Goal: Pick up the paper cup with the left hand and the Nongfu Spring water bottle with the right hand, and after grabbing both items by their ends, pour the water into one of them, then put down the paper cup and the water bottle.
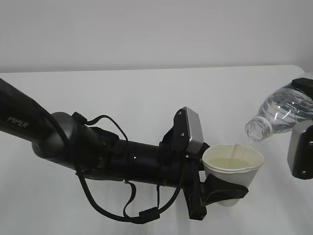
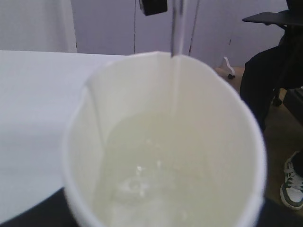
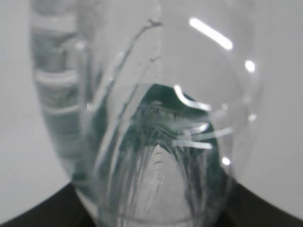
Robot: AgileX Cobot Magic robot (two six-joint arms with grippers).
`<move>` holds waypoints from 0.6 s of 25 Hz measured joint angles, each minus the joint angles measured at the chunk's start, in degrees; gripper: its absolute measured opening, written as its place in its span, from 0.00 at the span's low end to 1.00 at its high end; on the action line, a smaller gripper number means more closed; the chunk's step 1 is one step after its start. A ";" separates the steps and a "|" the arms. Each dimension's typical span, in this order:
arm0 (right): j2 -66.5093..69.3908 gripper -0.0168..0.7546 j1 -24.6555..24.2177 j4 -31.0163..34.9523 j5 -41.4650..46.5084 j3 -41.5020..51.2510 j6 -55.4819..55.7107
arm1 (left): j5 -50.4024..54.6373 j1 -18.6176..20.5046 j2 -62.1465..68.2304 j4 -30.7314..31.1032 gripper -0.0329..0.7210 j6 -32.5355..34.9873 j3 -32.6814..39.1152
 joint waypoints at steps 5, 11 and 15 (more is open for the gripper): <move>0.00 0.48 0.00 0.00 0.00 0.00 0.00 | 0.00 0.00 0.00 0.00 0.55 0.00 0.00; 0.00 0.48 0.00 0.00 0.00 0.00 -0.12 | 0.00 0.00 0.00 0.00 0.55 0.00 0.00; 0.00 0.48 0.00 0.00 0.00 0.00 -0.12 | 0.00 0.00 0.00 -0.10 0.55 0.00 0.00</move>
